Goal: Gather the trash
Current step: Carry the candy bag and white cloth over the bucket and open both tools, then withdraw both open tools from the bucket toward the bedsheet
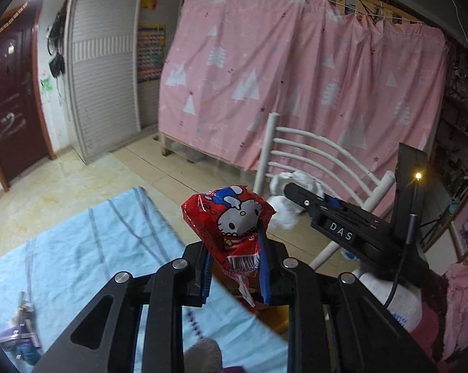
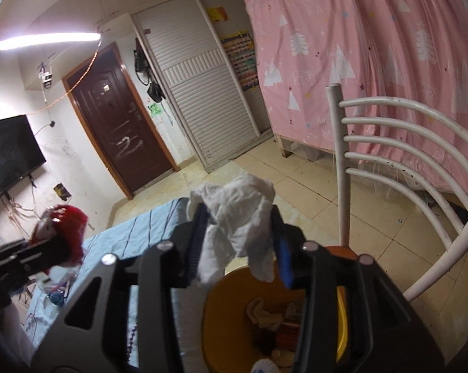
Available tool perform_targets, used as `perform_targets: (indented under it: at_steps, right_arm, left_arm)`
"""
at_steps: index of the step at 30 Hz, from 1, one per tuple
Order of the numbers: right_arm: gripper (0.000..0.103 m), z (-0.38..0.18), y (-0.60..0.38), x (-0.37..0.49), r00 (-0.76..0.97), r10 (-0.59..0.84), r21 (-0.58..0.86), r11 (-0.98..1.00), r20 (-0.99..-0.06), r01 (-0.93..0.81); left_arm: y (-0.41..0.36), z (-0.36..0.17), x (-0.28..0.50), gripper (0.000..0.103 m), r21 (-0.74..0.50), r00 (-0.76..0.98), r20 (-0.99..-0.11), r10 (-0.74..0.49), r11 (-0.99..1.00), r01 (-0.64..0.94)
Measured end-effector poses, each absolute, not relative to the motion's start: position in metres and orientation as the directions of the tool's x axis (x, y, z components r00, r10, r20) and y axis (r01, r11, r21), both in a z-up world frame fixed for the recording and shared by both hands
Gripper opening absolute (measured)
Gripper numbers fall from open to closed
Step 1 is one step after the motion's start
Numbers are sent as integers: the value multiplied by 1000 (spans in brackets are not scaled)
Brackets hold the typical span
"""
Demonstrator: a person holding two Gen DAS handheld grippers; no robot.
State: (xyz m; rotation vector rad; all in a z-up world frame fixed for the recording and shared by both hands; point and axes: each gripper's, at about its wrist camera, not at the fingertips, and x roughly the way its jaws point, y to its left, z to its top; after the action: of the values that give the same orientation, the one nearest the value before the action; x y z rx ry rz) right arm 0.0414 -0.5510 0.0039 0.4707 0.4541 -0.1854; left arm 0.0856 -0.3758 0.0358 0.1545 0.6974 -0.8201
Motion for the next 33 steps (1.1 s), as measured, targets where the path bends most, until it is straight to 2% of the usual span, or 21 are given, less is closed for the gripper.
perform_targets:
  at_steps: [7,10,12,14,15,20,25,29,33]
  right_arm:
    - [57,1,-572,35,886,-89,450,836,-456,316]
    - [60,1,-576,35,887,-85,463,828,-454,316]
    - [60,1,-577,36,888,-80,466,828,-453,312]
    - [61,0,-577,37,888,-76,468,828,-453,309]
    - [61,0,-577,37,889,-74,469,828,-452,307]
    - [62,-1,-575,36,891,-73,472,827,-448,305]
    - [66,-1,-571,37,893,-63,468,834,-445,292]
    - [74,0,-560,40,894,-48,452,850,-445,270]
    - [75,1,-547,43,895,-32,436,865,-445,248]
  left_arm:
    - [-408,13,100,15,-180,422,-669,-612,684,707]
    - [-418,3,105,19,-189,400,-691,-601,685,703]
    - [-422,-3,107,29,-190,392,-704,-593,688,700]
    - [-424,-5,108,48,-191,388,-708,-590,689,699]
    - [-425,-7,107,50,-187,389,-710,-587,690,699]
    - [-423,-8,105,53,-184,394,-711,-583,694,696]
    - [-412,-5,105,55,-188,406,-705,-581,706,683]
    - [-400,-1,104,57,-186,422,-697,-580,714,675]
    - [-384,5,103,59,-186,445,-685,-577,729,659]
